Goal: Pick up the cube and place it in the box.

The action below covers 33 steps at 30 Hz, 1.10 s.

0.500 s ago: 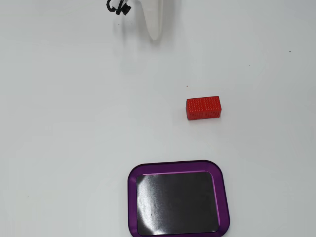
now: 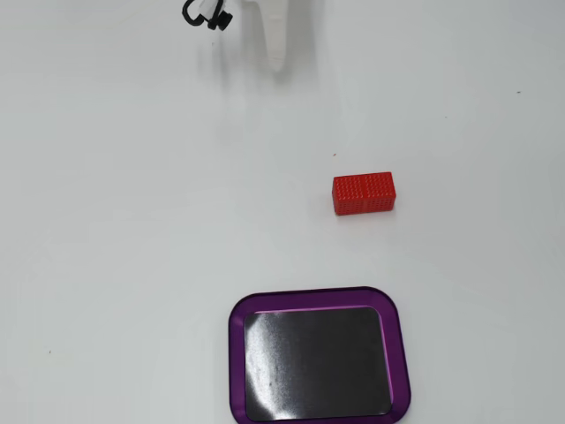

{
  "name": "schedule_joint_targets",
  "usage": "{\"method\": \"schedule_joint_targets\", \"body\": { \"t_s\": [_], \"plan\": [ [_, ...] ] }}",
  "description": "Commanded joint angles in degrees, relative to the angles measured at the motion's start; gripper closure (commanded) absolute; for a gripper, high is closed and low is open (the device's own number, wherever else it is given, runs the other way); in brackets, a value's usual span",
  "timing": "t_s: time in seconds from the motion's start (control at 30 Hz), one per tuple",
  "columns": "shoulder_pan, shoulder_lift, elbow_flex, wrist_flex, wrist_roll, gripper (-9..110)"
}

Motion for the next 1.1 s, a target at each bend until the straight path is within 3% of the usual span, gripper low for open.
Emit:
{"method": "schedule_joint_targets", "body": {
  "t_s": [0.0,0.2,0.33,0.47,0.73,1.07],
  "plan": [
    [0.18,4.48,-4.04,-1.32,-0.88,101],
    [-0.53,-7.73,-13.27,-5.01,-4.31,100],
    [-0.62,-27.33,-22.94,-7.65,-3.87,94],
    [-7.21,-49.66,-37.62,-7.03,-3.25,88],
    [-12.57,-85.43,-69.52,-2.81,11.95,82],
    [-12.04,-107.40,-86.13,-3.69,13.80,82]
  ]
}}
